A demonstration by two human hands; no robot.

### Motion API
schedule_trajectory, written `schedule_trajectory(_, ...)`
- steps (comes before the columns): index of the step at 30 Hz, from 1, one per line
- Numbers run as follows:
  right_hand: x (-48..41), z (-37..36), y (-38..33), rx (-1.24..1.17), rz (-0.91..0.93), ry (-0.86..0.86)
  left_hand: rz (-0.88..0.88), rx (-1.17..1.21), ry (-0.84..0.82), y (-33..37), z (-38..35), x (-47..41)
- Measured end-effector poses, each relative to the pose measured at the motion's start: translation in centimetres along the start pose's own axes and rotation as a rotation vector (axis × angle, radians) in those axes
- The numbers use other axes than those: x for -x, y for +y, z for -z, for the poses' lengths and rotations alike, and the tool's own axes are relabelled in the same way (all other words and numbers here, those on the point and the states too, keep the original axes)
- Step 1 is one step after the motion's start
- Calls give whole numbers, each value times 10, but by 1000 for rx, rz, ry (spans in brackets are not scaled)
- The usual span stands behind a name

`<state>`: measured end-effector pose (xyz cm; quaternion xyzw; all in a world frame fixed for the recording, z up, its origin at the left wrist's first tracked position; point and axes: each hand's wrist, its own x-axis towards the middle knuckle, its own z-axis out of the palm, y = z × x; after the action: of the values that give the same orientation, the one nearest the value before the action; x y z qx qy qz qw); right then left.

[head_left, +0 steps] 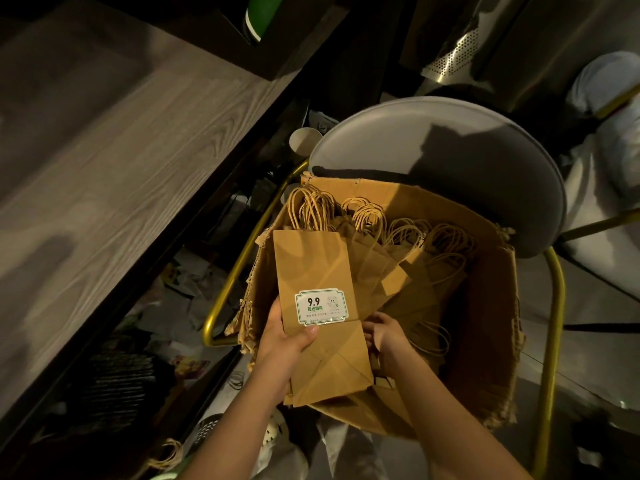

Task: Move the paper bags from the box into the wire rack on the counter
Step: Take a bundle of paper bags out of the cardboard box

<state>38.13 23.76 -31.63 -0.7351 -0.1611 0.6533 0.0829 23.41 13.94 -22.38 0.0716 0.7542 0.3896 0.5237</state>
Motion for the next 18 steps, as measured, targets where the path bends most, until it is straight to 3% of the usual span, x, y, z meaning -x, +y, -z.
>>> schedule_trajectory(4,3,-10,-10,-57,52,-63,-4,-1,-2,1,0,1)
schedule_trajectory(8,3,-17,-12,34,222,148,-4,17,-4,1,1,2)
schedule_trajectory(14,-16,-23,-6,61,188,84,0,16,-20,-2,8,0)
schedule_trajectory(18,-19,-26,-12,-83,104,58,8,13,-25,-4,9,-3)
